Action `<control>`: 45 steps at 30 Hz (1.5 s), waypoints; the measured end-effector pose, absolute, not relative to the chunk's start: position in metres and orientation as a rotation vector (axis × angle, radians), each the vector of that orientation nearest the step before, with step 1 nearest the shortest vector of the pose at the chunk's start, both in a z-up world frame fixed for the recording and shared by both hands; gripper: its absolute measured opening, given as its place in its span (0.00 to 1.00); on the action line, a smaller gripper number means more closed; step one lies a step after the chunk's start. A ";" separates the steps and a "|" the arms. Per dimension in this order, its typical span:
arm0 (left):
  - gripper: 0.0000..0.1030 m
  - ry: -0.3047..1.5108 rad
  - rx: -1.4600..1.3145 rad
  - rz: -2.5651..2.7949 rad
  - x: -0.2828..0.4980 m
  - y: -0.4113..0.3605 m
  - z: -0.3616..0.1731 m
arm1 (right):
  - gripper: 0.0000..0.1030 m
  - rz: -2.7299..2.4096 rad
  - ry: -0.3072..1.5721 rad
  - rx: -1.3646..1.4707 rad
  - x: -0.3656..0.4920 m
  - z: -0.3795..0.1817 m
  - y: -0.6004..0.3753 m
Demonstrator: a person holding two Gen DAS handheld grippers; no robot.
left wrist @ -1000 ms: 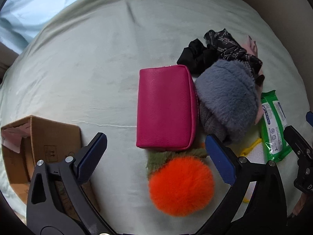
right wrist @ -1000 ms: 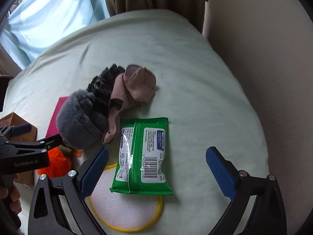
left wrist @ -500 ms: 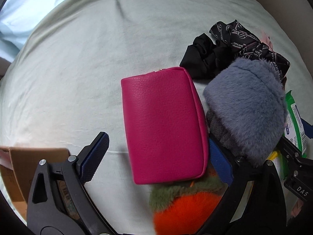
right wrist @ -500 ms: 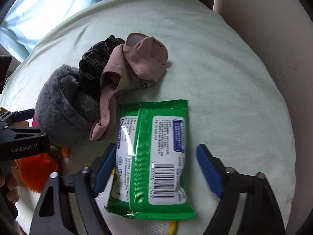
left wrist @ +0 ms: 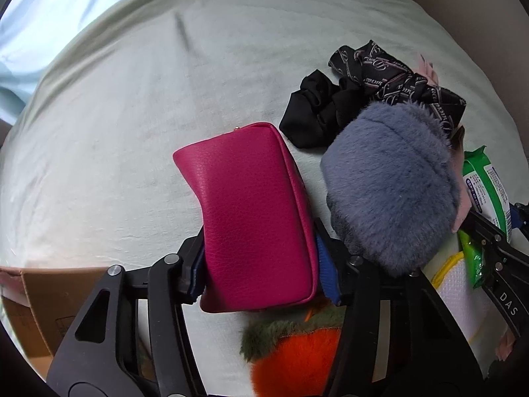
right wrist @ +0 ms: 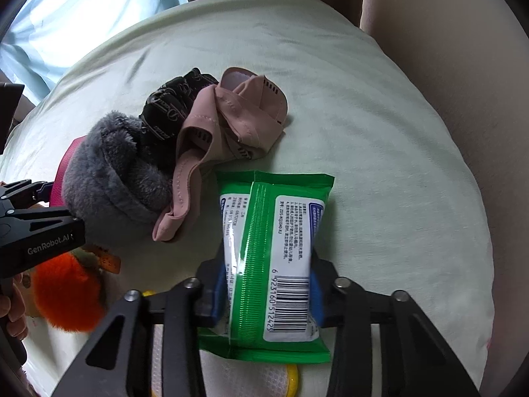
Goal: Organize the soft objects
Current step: 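Grasp the pink pouch with the left tool while the right tool grasps the green wipes pack, then carry the pink pouch and green wipes into the cardboard box with both tools and release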
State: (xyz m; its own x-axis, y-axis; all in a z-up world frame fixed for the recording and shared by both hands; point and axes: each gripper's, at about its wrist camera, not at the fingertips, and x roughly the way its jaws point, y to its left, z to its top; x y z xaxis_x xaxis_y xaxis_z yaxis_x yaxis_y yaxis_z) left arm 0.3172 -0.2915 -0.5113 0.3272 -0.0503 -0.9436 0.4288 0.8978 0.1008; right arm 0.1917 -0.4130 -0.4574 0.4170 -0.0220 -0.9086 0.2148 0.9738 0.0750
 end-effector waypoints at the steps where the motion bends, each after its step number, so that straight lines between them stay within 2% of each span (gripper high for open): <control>1: 0.46 1.201 0.356 -0.324 0.318 -0.290 -0.509 | 0.33 -0.151 1.131 0.194 0.190 -0.456 -0.413; 14: 0.43 1.152 0.305 -0.333 0.289 -0.291 -0.455 | 0.32 -0.175 1.067 0.205 0.177 -0.413 -0.414; 25: 0.43 1.034 0.219 -0.341 0.257 -0.272 -0.342 | 0.32 -0.184 0.946 0.170 0.154 -0.310 -0.396; 37: 0.43 0.908 0.087 -0.310 0.223 -0.160 -0.219 | 0.32 -0.128 0.814 0.114 0.143 -0.178 -0.307; 45: 0.43 0.906 0.081 -0.295 0.215 -0.049 -0.189 | 0.32 -0.075 0.815 0.109 0.145 -0.135 -0.197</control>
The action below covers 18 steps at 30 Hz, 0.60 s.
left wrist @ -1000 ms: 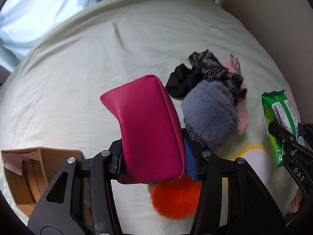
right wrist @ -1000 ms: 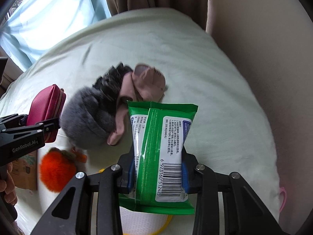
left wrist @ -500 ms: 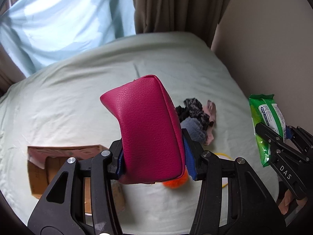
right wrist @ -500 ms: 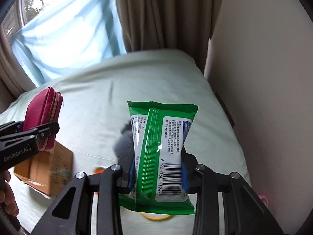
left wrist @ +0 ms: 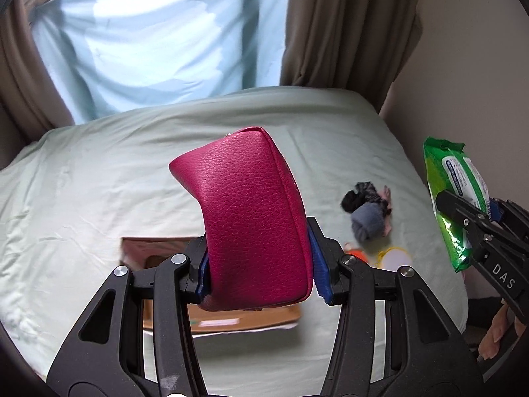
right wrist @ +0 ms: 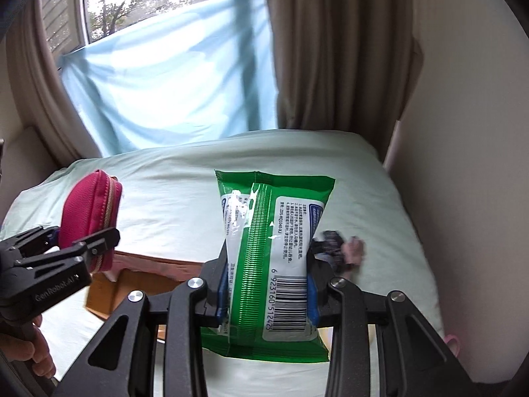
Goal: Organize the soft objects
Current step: 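Carry the pink pouch and green wipes into the cardboard box with both tools and release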
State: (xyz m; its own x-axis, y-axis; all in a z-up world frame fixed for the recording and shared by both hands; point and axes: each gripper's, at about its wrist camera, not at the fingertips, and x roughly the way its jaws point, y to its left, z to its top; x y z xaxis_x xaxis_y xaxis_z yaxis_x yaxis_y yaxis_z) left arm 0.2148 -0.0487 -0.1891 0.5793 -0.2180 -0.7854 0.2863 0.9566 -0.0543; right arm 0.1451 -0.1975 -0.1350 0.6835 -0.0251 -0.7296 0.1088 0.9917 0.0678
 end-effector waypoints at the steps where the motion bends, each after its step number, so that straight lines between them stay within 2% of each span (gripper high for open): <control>1: 0.43 0.913 0.088 -0.294 0.214 -0.034 -0.189 | 0.32 -0.071 0.819 0.114 0.149 -0.136 -0.186; 9: 0.43 0.969 0.115 -0.298 0.225 0.064 -0.208 | 0.32 -0.063 0.872 0.160 0.174 -0.152 -0.104; 18: 0.43 1.071 0.164 -0.309 0.258 0.114 -0.254 | 0.32 -0.048 1.019 0.254 0.205 -0.209 -0.059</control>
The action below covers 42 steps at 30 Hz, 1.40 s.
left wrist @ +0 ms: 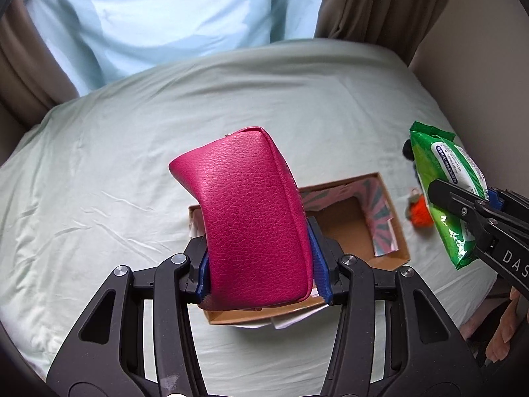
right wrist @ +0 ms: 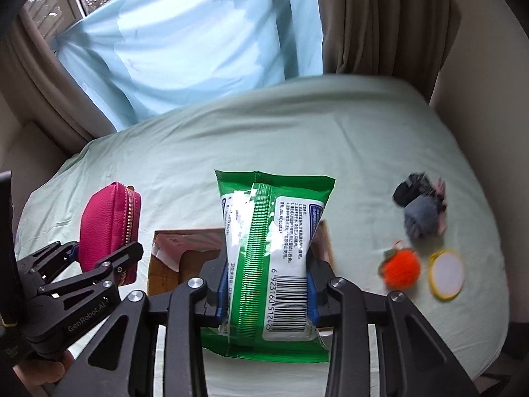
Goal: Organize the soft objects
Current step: 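Carry the pink pouch and green wipes into the cardboard box with both tools and release, then lift both tools out of the box and move back toward the remaining items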
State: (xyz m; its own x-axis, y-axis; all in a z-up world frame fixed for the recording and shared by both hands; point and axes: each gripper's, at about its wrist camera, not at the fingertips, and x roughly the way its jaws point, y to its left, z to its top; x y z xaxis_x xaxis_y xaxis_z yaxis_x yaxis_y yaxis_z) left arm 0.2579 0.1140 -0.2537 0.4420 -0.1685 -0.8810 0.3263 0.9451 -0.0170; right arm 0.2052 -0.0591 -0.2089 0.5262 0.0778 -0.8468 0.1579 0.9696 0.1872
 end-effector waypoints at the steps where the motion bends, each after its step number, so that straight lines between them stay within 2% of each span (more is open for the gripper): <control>1: 0.43 1.084 0.170 -0.311 0.262 0.114 -0.262 | 0.32 -0.047 1.042 0.266 0.208 -0.219 -0.056; 17: 0.43 1.342 0.291 -0.399 0.290 0.077 -0.402 | 0.32 -0.083 1.463 0.477 0.262 -0.387 -0.069; 26: 0.43 1.437 0.356 -0.408 0.293 0.073 -0.445 | 0.32 -0.054 1.553 0.500 0.279 -0.425 -0.060; 27: 0.46 1.443 0.370 -0.406 0.293 0.073 -0.447 | 0.32 -0.061 1.558 0.508 0.279 -0.428 -0.061; 28: 0.54 1.443 0.393 -0.403 0.292 0.071 -0.449 | 0.33 -0.063 1.560 0.517 0.279 -0.429 -0.059; 29: 0.64 1.431 0.421 -0.403 0.289 0.070 -0.449 | 0.43 -0.070 1.567 0.525 0.280 -0.432 -0.060; 30: 0.93 1.417 0.446 -0.410 0.286 0.069 -0.448 | 0.52 -0.077 1.570 0.527 0.280 -0.434 -0.060; 31: 1.00 1.403 0.462 -0.415 0.283 0.070 -0.445 | 0.78 -0.077 1.564 0.536 0.280 -0.435 -0.060; 32: 1.00 1.390 0.461 -0.422 0.279 0.070 -0.441 | 1.00 -0.064 1.551 0.560 0.279 -0.436 -0.062; 42: 1.00 1.386 0.376 -0.425 0.261 0.097 -0.438 | 1.00 -0.084 1.533 0.579 0.267 -0.429 -0.068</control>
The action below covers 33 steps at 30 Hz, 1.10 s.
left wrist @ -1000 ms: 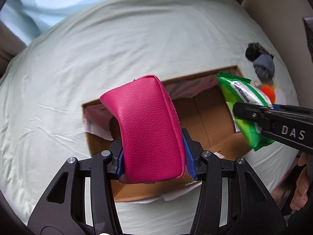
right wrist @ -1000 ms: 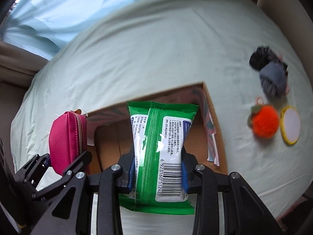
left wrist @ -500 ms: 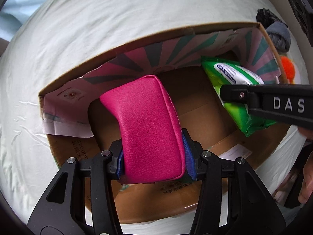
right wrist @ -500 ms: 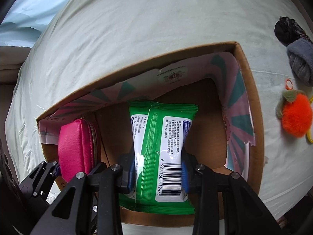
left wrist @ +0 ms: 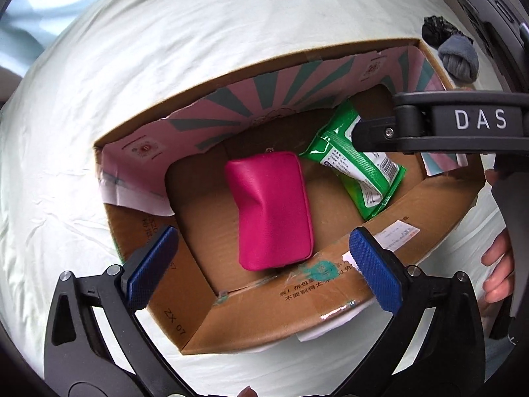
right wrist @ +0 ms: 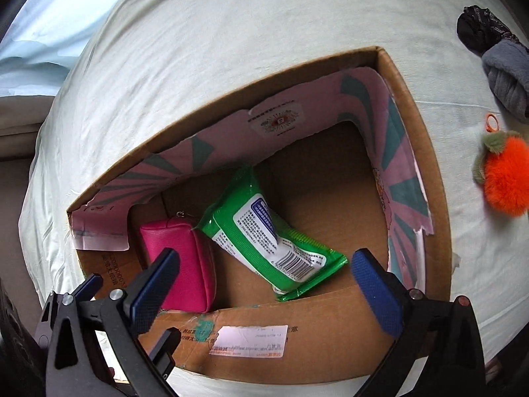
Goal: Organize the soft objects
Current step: 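Lift both tools out of the box and move back toward the remaining items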
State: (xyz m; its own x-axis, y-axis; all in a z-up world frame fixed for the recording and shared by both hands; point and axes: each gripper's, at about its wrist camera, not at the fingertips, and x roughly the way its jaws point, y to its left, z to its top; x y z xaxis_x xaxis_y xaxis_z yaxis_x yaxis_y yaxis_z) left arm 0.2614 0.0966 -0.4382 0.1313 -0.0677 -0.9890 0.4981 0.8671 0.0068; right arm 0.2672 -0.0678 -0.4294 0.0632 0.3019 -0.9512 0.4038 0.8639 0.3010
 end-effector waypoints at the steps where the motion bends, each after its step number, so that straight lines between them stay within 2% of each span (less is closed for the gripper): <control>1: 1.00 1.382 0.371 -0.420 0.260 0.099 -0.437 | 1.00 -0.090 1.532 0.574 0.266 -0.427 -0.068; 10: 1.00 1.308 0.360 -0.399 0.253 0.110 -0.394 | 1.00 -0.087 1.474 0.545 0.238 -0.385 -0.066; 22: 1.00 1.172 0.258 -0.374 0.228 0.124 -0.289 | 1.00 -0.031 1.286 0.393 0.218 -0.266 -0.049; 33: 1.00 0.950 0.192 -0.311 0.171 0.129 -0.194 | 1.00 -0.068 1.015 0.170 0.142 -0.160 -0.057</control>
